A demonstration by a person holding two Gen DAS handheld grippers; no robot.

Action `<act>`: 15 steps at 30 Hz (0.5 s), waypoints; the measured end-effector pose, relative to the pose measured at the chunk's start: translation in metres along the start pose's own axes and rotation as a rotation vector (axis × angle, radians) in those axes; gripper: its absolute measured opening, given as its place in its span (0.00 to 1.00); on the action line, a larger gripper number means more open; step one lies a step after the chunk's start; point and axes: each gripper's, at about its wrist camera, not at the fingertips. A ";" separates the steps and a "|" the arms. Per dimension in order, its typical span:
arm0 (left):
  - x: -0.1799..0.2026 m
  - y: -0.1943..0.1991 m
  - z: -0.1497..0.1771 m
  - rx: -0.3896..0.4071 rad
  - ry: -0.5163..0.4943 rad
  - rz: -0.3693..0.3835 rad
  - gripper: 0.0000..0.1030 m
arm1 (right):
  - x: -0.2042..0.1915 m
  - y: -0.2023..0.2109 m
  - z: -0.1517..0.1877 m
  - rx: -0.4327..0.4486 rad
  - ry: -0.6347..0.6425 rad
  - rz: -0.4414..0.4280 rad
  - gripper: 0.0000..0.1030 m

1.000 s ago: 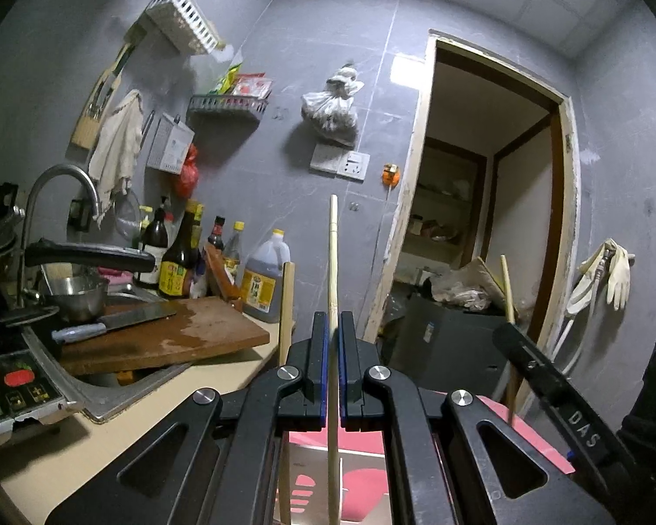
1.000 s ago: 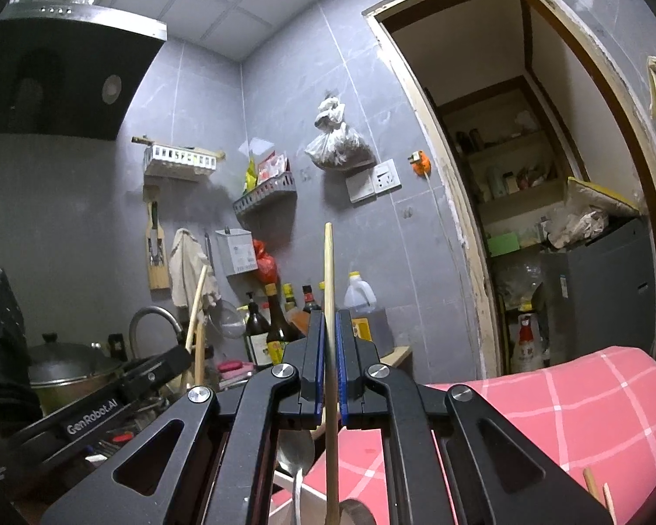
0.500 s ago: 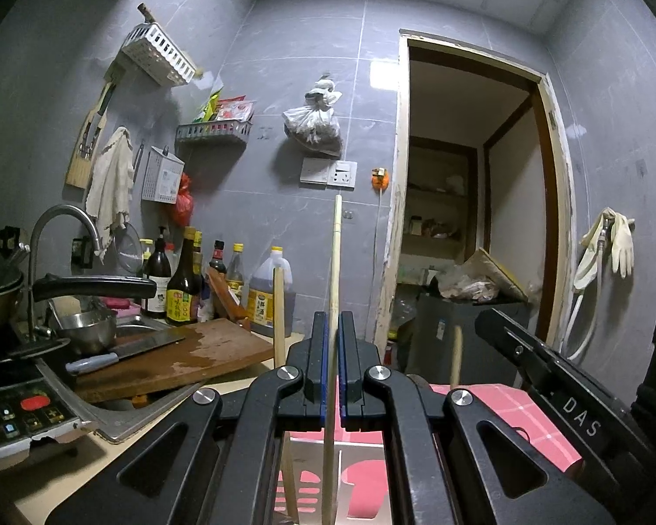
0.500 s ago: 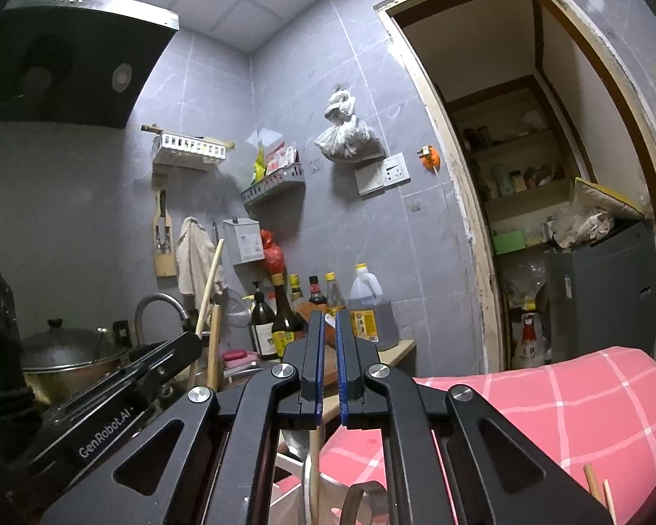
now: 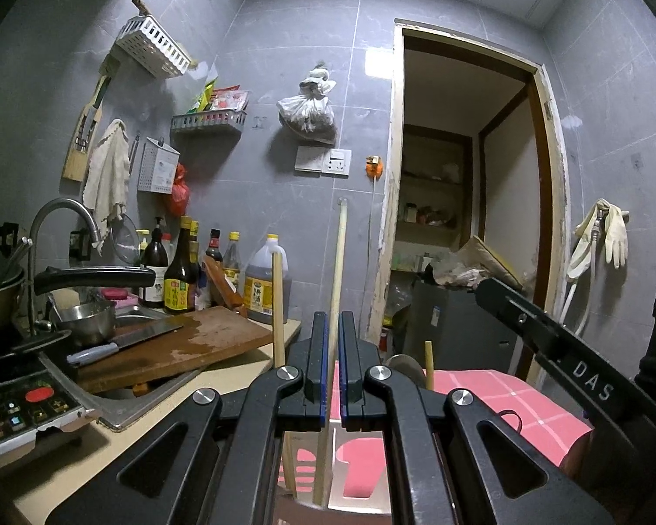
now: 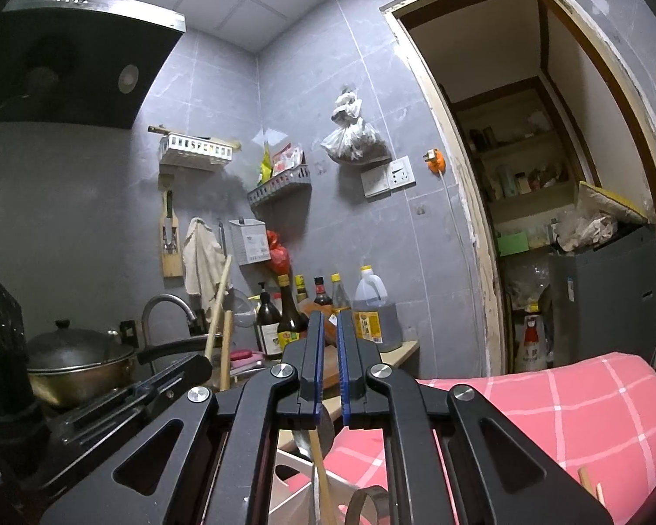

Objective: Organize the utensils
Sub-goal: 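Open both tools to release the chopsticks into the caddy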

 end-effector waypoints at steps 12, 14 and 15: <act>0.002 0.012 -0.002 -0.047 0.024 0.033 0.14 | -0.002 0.021 -0.009 -0.027 0.030 0.026 0.11; 0.003 0.015 -0.006 -0.061 0.038 0.052 0.24 | -0.002 0.025 -0.012 -0.040 0.035 0.039 0.19; 0.004 0.017 -0.008 -0.068 0.046 0.062 0.31 | -0.001 0.029 -0.014 -0.046 0.038 0.046 0.21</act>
Point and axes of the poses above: each gripper's, at about its wrist camera, not at the fingertips, and y roughly against the way its jaws point, x to its right, z to its underside, and after that the axes turned 15 degrees about -z, right-handed
